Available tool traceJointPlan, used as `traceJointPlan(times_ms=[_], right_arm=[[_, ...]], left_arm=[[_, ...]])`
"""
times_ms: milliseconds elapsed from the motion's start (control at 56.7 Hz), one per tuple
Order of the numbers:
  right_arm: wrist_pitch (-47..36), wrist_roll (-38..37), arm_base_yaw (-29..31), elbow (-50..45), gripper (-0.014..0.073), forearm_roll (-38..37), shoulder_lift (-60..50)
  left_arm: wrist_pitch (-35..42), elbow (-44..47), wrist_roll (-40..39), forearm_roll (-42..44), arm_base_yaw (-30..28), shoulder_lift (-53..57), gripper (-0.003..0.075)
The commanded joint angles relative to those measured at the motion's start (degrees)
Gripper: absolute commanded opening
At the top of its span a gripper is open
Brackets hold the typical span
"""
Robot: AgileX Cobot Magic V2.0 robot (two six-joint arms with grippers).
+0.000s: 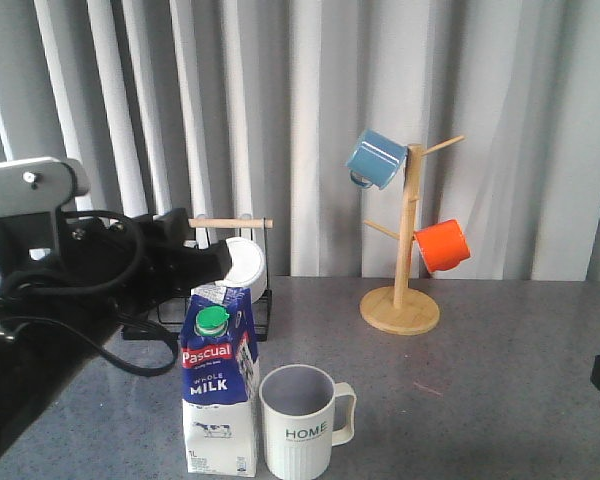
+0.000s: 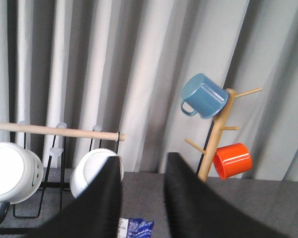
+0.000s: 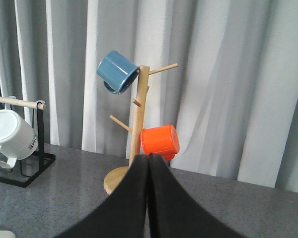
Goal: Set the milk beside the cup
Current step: 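Carry the milk carton with the left gripper beside the white mug, then lower the carton onto the table next to the mug, open left gripper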
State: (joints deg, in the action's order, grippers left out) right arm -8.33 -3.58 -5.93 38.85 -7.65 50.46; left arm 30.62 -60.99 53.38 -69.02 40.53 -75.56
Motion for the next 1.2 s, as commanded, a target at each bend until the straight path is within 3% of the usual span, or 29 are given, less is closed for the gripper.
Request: traceJointPlan(times_ms=[0, 264, 405, 634, 705, 828, 952, 1057, 1110, 1181], right_arm=[[-4.0, 0.0, 0.4, 1.8, -0.0008, -0.1, -0.5], [-4.0, 0.0, 0.4, 1.8, -0.0008, -0.1, -0.5], [-4.0, 0.0, 0.4, 1.8, -0.0008, -0.1, -0.5], [-4.0, 0.0, 0.4, 1.8, -0.0008, -0.1, -0.5], [-3.9, 0.0, 0.4, 1.8, -0.0008, -0.1, -0.5], [-4.0, 0.0, 0.4, 1.8, -0.0008, -0.1, -0.5], [-4.0, 0.0, 0.4, 1.8, -0.0008, -0.1, -0.5], [-4.0, 0.0, 0.4, 1.8, -0.0008, -0.1, -0.5], [-4.0, 0.0, 0.4, 1.8, -0.0008, -0.1, -0.5], [-4.0, 0.0, 0.4, 1.8, -0.0008, -0.1, -0.5]], left_arm=[[-1.1, -1.4, -0.1, 2.2, 0.2, 3.8, -0.0008], [-1.5, -1.4, -0.3, 2.2, 0.2, 4.4, -0.0008], [-2.8, -2.4, -7.0, 2.3, 0.2, 4.6, -0.0008], [-24.5, -3.4, -12.7, 10.8, 0.3, 4.4, -0.0007], [-27.5, -1.2, -12.5, 13.2, 0.8, 4.4, -0.0007], [-23.8, 5.9, -16.5, 20.6, 3.0, 4.5, -0.0007], [-13.2, 15.2, -37.5, 37.6, 3.3, 5.5, -0.0007], [-2.3, 23.9, -57.0, 58.4, 1.8, 7.1, -0.0007], [0.1, 27.2, -61.0, 65.8, 0.6, 8.8, -0.0007], [-0.2, 31.3, -61.5, 67.5, -0.5, 12.2, -0.0007]])
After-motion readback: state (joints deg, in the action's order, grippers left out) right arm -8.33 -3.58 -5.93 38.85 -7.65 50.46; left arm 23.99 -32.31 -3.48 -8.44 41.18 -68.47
